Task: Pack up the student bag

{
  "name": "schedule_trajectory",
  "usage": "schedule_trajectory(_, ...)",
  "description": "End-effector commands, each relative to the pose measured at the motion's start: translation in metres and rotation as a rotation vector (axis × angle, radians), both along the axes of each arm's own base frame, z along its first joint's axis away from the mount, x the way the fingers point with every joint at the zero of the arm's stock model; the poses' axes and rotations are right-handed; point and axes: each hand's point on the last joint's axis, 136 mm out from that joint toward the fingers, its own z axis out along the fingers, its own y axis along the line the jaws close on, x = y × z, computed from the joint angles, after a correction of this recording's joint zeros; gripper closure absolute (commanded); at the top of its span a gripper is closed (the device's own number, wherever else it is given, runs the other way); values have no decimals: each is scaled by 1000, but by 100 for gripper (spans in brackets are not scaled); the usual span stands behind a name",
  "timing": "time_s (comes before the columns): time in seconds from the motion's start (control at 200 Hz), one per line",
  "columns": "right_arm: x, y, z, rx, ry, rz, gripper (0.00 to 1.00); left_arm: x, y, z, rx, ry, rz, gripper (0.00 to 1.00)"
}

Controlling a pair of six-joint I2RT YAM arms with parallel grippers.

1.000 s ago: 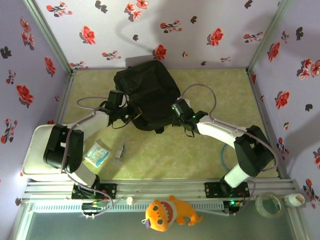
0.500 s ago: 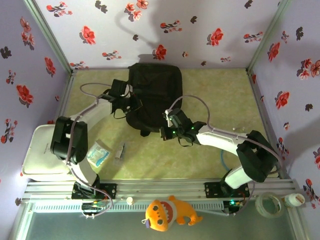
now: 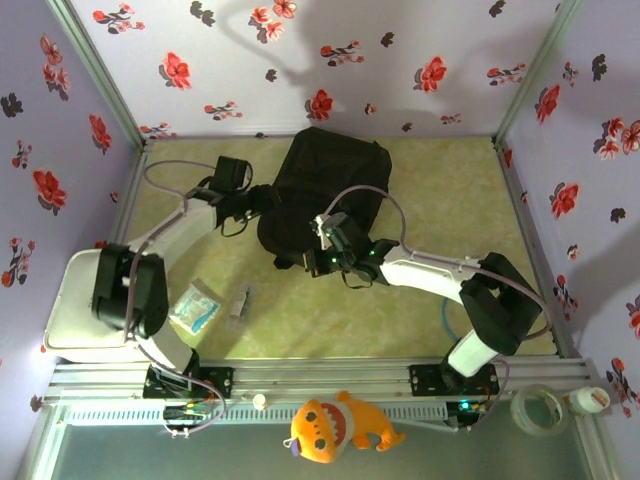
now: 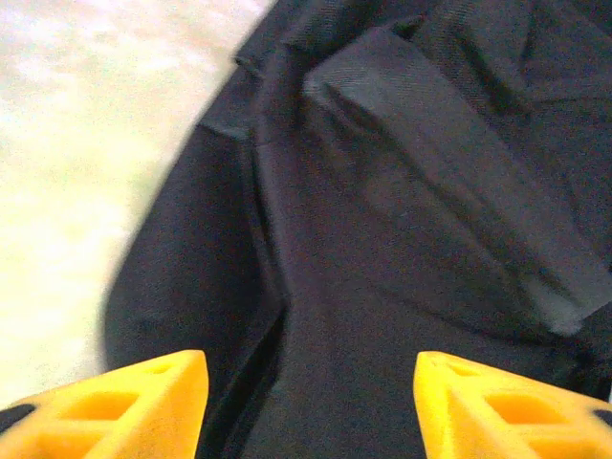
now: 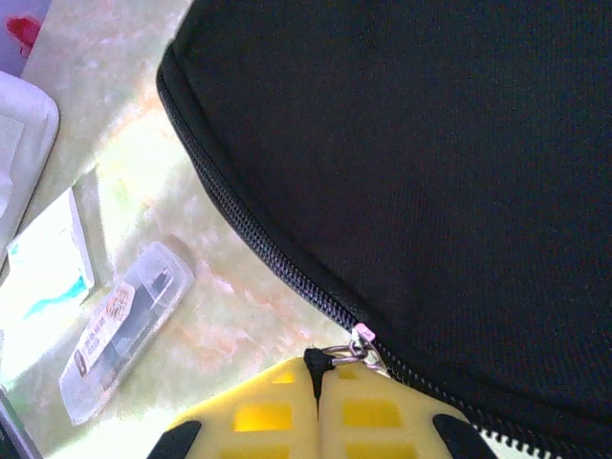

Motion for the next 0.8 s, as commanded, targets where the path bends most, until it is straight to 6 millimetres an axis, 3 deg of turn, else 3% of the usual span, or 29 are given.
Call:
schedule_trajectory(0.0, 11, 9, 10, 17, -30, -29, 100, -22, 23, -5, 16, 20, 97, 34)
schedule_trajectory(0.245, 12, 11, 6, 13, -27, -24, 100, -63, -5, -17, -212, 50, 151, 27)
schedule_trajectory(0.385, 12, 9, 6, 6, -26, -28, 100, -69, -31, -27, -305, 60, 170, 27)
schedule_trajectory(0.535, 12, 6, 5, -2, -26, -37, 100, -70, -41, -41, -328, 75, 207, 30)
schedule_trajectory(0.645, 11, 4, 4, -14, -25, -45, 100, -70, -46, -49, -335, 90, 215, 40)
schedule_trajectory(0.795, 15, -18, -5, -101, -39, -117, 100, -67, -43, -52, -309, 78, 220, 69)
